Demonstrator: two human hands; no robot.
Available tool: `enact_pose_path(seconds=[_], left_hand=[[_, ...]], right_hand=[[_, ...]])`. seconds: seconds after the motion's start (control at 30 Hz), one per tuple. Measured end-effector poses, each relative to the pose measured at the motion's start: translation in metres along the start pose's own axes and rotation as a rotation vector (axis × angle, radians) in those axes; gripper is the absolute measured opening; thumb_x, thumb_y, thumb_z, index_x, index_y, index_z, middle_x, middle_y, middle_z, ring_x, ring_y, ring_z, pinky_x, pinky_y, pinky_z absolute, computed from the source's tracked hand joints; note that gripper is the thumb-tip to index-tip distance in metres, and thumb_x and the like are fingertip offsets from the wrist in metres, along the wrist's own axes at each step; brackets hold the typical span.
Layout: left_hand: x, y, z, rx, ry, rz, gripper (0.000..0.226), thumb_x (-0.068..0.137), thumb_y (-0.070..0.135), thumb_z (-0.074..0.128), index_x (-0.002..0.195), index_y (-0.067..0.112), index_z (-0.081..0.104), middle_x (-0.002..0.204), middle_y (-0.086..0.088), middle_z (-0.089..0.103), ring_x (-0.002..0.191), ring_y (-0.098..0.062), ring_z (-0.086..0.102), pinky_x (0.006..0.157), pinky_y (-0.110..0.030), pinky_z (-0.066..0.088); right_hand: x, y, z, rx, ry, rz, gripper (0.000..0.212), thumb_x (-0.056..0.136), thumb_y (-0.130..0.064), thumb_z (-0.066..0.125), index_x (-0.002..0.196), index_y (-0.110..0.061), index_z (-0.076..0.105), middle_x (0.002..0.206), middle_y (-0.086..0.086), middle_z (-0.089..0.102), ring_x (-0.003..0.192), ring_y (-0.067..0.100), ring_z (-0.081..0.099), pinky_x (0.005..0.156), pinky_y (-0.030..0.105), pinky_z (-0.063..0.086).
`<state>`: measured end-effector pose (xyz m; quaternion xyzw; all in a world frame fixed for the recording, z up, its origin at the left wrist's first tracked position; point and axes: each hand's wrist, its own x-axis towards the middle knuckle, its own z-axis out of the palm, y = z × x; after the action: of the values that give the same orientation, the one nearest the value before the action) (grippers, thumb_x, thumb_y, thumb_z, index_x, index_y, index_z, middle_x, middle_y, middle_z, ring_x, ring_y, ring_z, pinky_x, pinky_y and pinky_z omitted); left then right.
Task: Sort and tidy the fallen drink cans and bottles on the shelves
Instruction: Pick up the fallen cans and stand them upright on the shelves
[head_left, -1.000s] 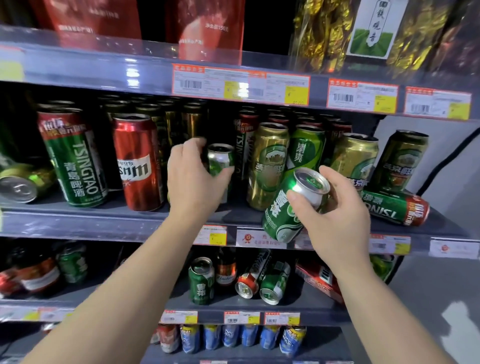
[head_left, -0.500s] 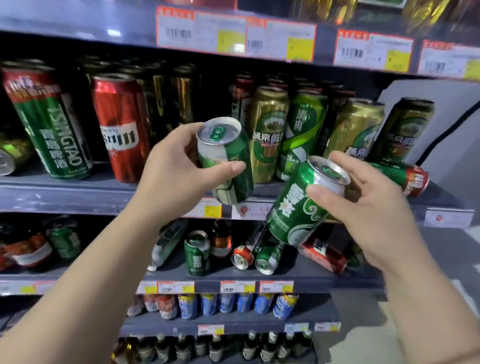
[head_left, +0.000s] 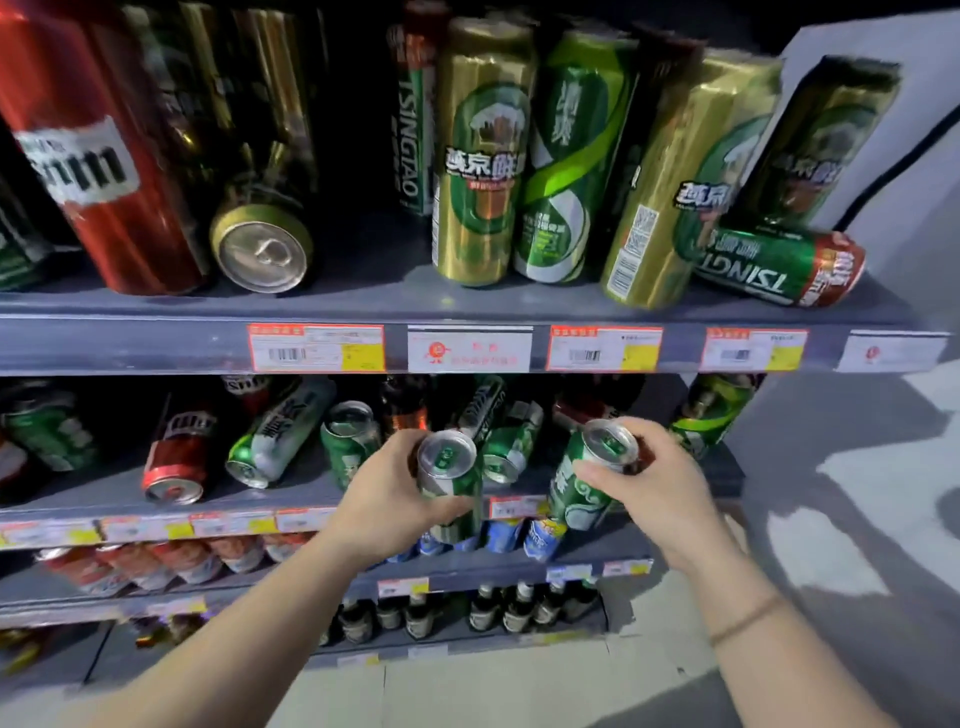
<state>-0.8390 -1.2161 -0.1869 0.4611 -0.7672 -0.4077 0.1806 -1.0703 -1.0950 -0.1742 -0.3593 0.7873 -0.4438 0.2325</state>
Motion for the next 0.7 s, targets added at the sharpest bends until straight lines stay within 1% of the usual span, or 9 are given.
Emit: enact_pose_path(seconds=[0.03,0.1,0.2,0.27,0.4,0.5,0.6,0.67,0.7], left_hand=[[0.003,-0.003,0.005,-0.006,0.022,-0.020,0.076,0.068,0.039,0.085,0.130,0.020,0.046,0.098,0.017,0.055,0.084,0.002,0.056,0.066,-0.017,0.040],[0.008,-0.011,0.012,-0.010,0.063,-0.070,0.073,0.069,0.035,0.085,0.129,0.019,0.046,0.100,0.016,0.054,0.084,0.001,0.056,0.067,-0.016,0.040],[0.012,-0.023,0.017,-0.015,0.127,-0.130,0.078,0.069,0.032,0.086,0.134,0.017,0.045,0.111,0.008,0.055,0.092,-0.010,0.055,0.078,-0.023,0.040],[0.013,-0.026,0.018,-0.042,0.158,-0.167,0.077,0.070,0.032,0.085,0.134,0.016,0.045,0.110,0.007,0.055,0.093,-0.012,0.055,0.079,-0.025,0.040],[0.016,-0.030,0.019,-0.077,0.178,-0.185,0.076,0.071,0.034,0.084,0.134,0.017,0.046,0.108,0.008,0.055,0.096,-0.012,0.055,0.080,-0.025,0.040],[0.017,-0.029,0.018,-0.093,0.204,-0.193,0.078,0.070,0.035,0.084,0.135,0.017,0.046,0.109,0.008,0.055,0.097,-0.011,0.054,0.080,-0.023,0.039],[0.019,-0.029,0.017,-0.111,0.235,-0.184,0.077,0.071,0.033,0.085,0.136,0.018,0.046,0.109,0.011,0.054,0.099,-0.009,0.053,0.082,-0.021,0.038],[0.022,-0.030,0.016,-0.112,0.252,-0.171,0.077,0.070,0.033,0.085,0.135,0.019,0.046,0.110,0.012,0.056,0.101,-0.008,0.055,0.085,-0.021,0.039],[0.024,-0.031,0.016,-0.111,0.256,-0.165,0.078,0.070,0.033,0.085,0.136,0.020,0.045,0.112,0.012,0.056,0.103,-0.008,0.055,0.086,-0.021,0.040]], right_hand=[[0.008,0.005,0.004,0.000,0.024,0.005,0.054,0.067,-0.036,0.086,0.115,-0.031,0.062,0.107,-0.018,0.064,0.098,0.006,0.061,0.078,0.023,0.047],[0.023,0.013,0.012,-0.001,0.065,0.006,0.050,0.069,-0.035,0.085,0.113,-0.029,0.062,0.108,-0.014,0.064,0.100,0.011,0.060,0.085,0.029,0.048],[0.045,0.021,0.028,-0.053,0.095,-0.010,0.036,0.073,-0.036,0.083,0.100,-0.024,0.062,0.097,-0.007,0.065,0.093,0.018,0.060,0.074,0.031,0.044],[0.059,0.025,0.039,-0.127,0.100,0.016,0.044,0.073,-0.041,0.081,0.104,-0.016,0.062,0.102,0.000,0.066,0.096,0.024,0.060,0.072,0.031,0.041],[0.079,0.037,0.056,-0.197,0.103,0.090,0.070,0.073,-0.049,0.078,0.126,-0.010,0.055,0.122,0.006,0.062,0.110,0.028,0.058,0.082,0.034,0.046],[0.085,0.039,0.058,-0.250,0.144,0.124,0.069,0.072,-0.053,0.077,0.124,-0.012,0.056,0.124,0.008,0.061,0.112,0.030,0.057,0.086,0.036,0.048],[0.086,0.036,0.059,-0.249,0.121,0.135,0.068,0.073,-0.050,0.078,0.125,-0.014,0.054,0.126,0.009,0.058,0.116,0.030,0.055,0.084,0.032,0.043],[0.074,0.032,0.062,-0.287,0.217,0.064,0.075,0.072,-0.048,0.079,0.132,-0.014,0.050,0.132,0.011,0.052,0.122,0.032,0.048,0.090,0.033,0.039],[0.064,0.030,0.068,-0.348,0.298,-0.032,0.074,0.072,-0.047,0.078,0.132,-0.013,0.050,0.131,0.013,0.051,0.121,0.033,0.046,0.094,0.035,0.038]])
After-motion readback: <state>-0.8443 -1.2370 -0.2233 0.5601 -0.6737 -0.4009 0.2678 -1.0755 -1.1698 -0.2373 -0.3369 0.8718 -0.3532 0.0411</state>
